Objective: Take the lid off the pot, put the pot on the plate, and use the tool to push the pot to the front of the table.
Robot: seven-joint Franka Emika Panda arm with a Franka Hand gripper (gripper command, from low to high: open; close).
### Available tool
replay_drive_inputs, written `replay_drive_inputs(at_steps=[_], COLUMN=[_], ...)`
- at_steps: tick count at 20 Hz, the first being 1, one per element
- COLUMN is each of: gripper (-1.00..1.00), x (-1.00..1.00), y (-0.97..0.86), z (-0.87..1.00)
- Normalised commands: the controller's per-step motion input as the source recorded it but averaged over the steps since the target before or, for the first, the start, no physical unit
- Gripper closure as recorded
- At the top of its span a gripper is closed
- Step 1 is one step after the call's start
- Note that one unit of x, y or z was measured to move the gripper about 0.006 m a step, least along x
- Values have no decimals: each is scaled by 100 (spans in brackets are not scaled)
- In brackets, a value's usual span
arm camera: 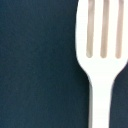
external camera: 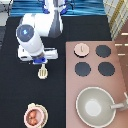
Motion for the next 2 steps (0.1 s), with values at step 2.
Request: replay_drive_inputs(at_steps=[2], gripper=[-100], x=[-12], y=[0], z=[94])
